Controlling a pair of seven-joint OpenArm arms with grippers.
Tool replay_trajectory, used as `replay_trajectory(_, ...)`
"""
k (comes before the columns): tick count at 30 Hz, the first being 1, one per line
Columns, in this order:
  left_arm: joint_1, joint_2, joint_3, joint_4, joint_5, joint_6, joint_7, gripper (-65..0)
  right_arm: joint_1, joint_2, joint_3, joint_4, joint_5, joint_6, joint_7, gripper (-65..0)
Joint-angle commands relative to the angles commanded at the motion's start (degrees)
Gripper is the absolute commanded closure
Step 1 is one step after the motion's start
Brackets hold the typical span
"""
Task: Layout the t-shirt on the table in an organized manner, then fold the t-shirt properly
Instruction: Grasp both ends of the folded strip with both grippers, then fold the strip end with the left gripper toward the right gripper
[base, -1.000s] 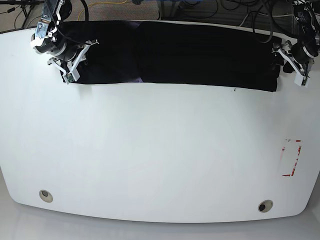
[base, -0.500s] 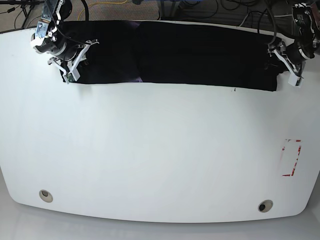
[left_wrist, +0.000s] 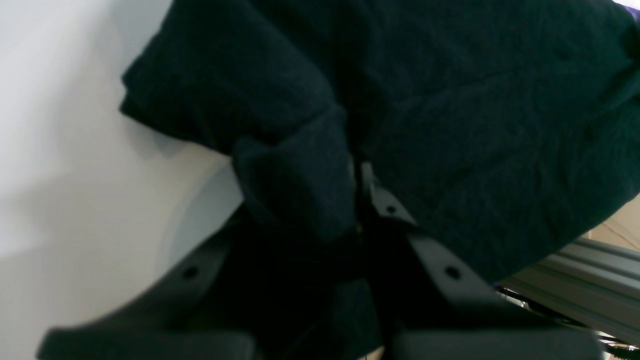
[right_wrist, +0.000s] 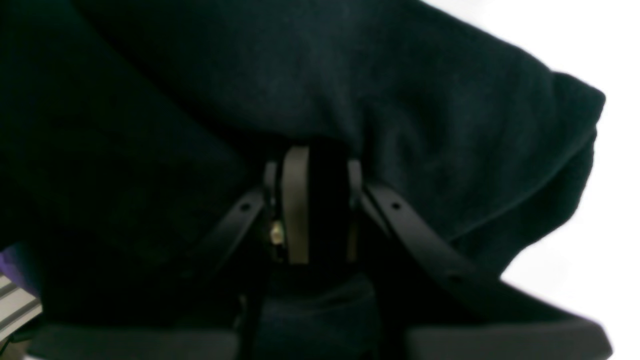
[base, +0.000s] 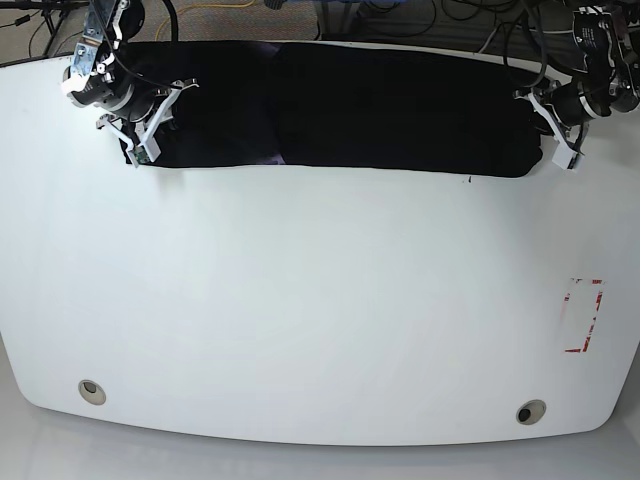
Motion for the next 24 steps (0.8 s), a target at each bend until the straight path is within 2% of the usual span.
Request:
replay_trajectory(4,-0.09,0.0,-4.04,1.85,0.09,0.0,0.09,-1.0,0.26,-0.09,0.0,0.0,-0.18,0.0,0.0,-8.9)
replay_trajectory(7,-0.35,-0.26,-6.24,2.2,0.09,0.0,0.09,-1.0,0.35,-1.41,0.0,0.0,-0.35,0.0,0.0,-8.9)
replay_trajectory(10,-0.44,-2.55,-6.95,2.2,-0.18,0.0,0.09,-1.0,0.35,-2.37,-0.09,0.18,-0.26,0.0,0.0,-8.9)
replay_trajectory(13,-0.44,-3.16,-6.95,2.2,-0.26,0.0,0.09,-1.0,0.35,-2.81,-0.09,0.26,0.53,0.0,0.0,-8.9)
replay_trajectory(17,-1.05,-3.16,-7.21,2.2,-0.09,0.0,0.09,-1.0,0.35,-5.1,-0.09,0.26,4.48,0.0,-0.26,-9.4)
replay_trajectory(24,-1.58,-3.16,-7.21,2.2,-0.18,0.0,0.09,-1.0,0.35,-5.63,-1.41,0.0,13.63,0.0,-2.02,-9.4)
